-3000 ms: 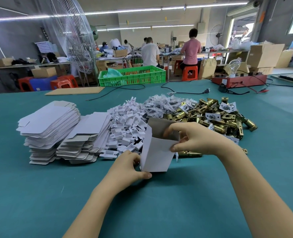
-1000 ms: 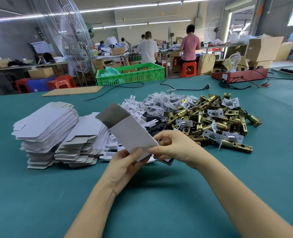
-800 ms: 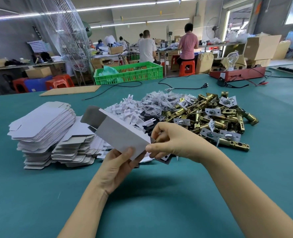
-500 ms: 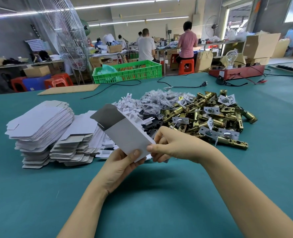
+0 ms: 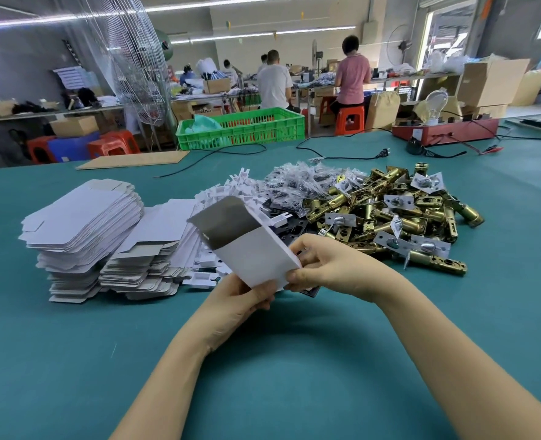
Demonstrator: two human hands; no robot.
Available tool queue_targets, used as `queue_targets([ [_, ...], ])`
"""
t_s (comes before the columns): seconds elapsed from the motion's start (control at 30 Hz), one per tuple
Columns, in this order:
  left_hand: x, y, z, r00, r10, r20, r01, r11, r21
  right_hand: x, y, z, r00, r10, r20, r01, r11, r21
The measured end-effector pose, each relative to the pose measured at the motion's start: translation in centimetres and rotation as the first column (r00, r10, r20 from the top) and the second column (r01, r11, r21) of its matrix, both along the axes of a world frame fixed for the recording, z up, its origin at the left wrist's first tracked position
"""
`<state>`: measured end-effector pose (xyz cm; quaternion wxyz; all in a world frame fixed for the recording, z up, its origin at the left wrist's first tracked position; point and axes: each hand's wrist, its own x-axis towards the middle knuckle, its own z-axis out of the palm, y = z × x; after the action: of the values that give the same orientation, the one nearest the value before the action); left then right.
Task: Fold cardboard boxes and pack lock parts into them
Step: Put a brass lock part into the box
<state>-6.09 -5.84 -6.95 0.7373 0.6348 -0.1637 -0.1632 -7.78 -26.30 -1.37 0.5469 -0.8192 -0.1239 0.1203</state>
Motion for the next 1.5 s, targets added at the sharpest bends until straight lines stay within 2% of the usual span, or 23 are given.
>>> queue_targets([
  [0.13, -0.2, -0.4, 0.3, 0.997, 0.026, 0.069, -0.034, 0.993, 0.116, 0.3, 0.0, -1.0, 0.999, -0.035, -0.012, 0.036, 0.995, 0.089],
  [0.27, -0.2, -0.9, 0.3, 0.987, -0.013, 0.158, -0.029, 0.965, 0.259, 0.4, -0.1, -1.4, 0.997, 0.013, -0.080, 0.001, 0.986, 0.165],
  [0.47, -0.4, -1.8, 0.1, 0.988, 0.028, 0.154, -0.059, 0.978, 0.200, 0.8, -0.3, -2.5, 0.997, -0.054, -0.063, 0.067, 0.970, 0.234],
  [0.57, -0.4, -2.0, -0.1, 0.989, 0.060, 0.135, -0.085, 0.979, 0.184, 0.7, -0.5, -2.4, 0.998, -0.061, -0.026, 0.063, 0.990, 0.127],
  [0.67, -0.3, -1.9, 0.0, 0.985, 0.026, 0.173, -0.068, 0.968, 0.241, 0.7, -1.0, -1.6, 1.000, -0.006, -0.007, 0.006, 1.000, -0.031],
  [0.8, -0.5, -1.7, 0.1, 0.981, -0.014, 0.192, -0.057, 0.932, 0.358, 0.5, -1.3, -0.6, 0.996, 0.075, -0.045, -0.081, 0.984, -0.159],
  [0.9, -0.6, -1.7, 0.0, 0.979, -0.059, 0.193, -0.024, 0.917, 0.399, 0.5, -1.0, 0.0, 0.988, 0.145, -0.060, -0.157, 0.944, -0.291],
  [1.0, -0.3, -1.5, -0.2, 0.975, -0.077, 0.210, -0.021, 0.904, 0.426, 0.0, -2.3, 1.6, 0.975, 0.190, -0.119, -0.224, 0.828, -0.513],
  [1.03, -0.2, -1.4, -0.2, 0.978, -0.075, 0.196, -0.016, 0.904, 0.427, -0.1, -3.0, 2.2, 0.978, 0.176, -0.113, -0.209, 0.807, -0.553],
  [1.1, -0.1, -1.2, -0.4, 0.983, -0.065, 0.172, -0.013, 0.911, 0.413, 0.3, -4.4, 3.3, 0.997, 0.082, -0.009, -0.074, 0.845, -0.530],
  [1.2, 0.0, -1.2, -0.3, 0.982, -0.049, 0.180, -0.025, 0.920, 0.390, 3.4, -4.4, 3.9, 0.936, -0.131, 0.327, 0.259, 0.885, -0.387],
  [1.23, -0.1, -1.1, -0.2, 0.982, -0.050, 0.182, -0.024, 0.925, 0.380, 4.7, -3.7, 3.7, 0.915, -0.133, 0.381, 0.280, 0.889, -0.363],
  [1.33, -0.4, -0.7, -0.2, 0.982, -0.039, 0.183, -0.018, 0.954, 0.300, 8.0, -0.7, 2.1, 0.932, 0.083, 0.352, 0.089, 0.890, -0.447],
  [1.43, -0.7, -0.6, -0.1, 0.980, -0.020, 0.199, -0.031, 0.968, 0.248, 10.2, 1.6, 0.0, 0.911, 0.277, 0.307, -0.036, 0.793, -0.609],
  [1.5, -0.8, -0.7, -0.1, 0.979, -0.015, 0.201, -0.033, 0.972, 0.234, 11.4, 2.9, -1.4, 0.915, 0.307, 0.263, -0.070, 0.761, -0.645],
])
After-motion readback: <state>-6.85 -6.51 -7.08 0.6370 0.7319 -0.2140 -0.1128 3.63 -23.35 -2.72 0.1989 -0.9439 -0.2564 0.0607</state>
